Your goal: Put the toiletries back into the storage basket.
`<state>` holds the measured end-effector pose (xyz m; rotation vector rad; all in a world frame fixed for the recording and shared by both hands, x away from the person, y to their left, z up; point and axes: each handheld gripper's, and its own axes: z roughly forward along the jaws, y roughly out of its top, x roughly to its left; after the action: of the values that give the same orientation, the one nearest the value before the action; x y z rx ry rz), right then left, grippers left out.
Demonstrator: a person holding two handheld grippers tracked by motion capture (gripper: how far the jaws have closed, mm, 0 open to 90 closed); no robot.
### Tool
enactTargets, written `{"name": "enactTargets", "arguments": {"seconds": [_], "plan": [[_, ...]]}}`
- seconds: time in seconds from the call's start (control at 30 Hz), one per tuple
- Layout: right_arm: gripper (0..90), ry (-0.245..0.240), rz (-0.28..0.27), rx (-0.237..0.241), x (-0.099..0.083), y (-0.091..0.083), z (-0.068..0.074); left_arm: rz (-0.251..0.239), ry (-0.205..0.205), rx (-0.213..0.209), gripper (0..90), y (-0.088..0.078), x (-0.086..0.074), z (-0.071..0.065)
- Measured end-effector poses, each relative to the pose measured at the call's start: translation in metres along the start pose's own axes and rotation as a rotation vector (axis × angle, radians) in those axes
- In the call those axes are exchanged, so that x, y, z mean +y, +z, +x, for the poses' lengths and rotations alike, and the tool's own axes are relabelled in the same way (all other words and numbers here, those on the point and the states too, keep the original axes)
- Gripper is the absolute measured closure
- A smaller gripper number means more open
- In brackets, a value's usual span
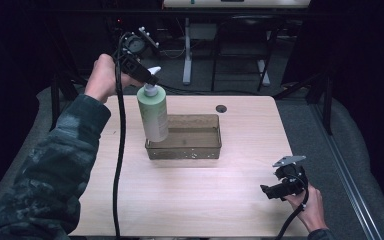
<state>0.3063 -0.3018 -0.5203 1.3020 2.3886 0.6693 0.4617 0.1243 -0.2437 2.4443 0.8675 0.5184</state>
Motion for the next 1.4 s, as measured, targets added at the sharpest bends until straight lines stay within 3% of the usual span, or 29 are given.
{"name": "enactTargets", "arguments": {"seconds": [0.83, 1.4], "plan": [[3.5, 0.001, -0.006, -0.008, 0.000, -0.003, 0.000, -0.021, -0.017, 0.016, 62.9, 0.022, 0.006, -0.001], [4.1, 0.001, -0.007, -0.009, 0.000, -0.003, 0.000, -0.021, -0.042, 0.020, 62.9, 0.041, -0.004, 0.003]]}}
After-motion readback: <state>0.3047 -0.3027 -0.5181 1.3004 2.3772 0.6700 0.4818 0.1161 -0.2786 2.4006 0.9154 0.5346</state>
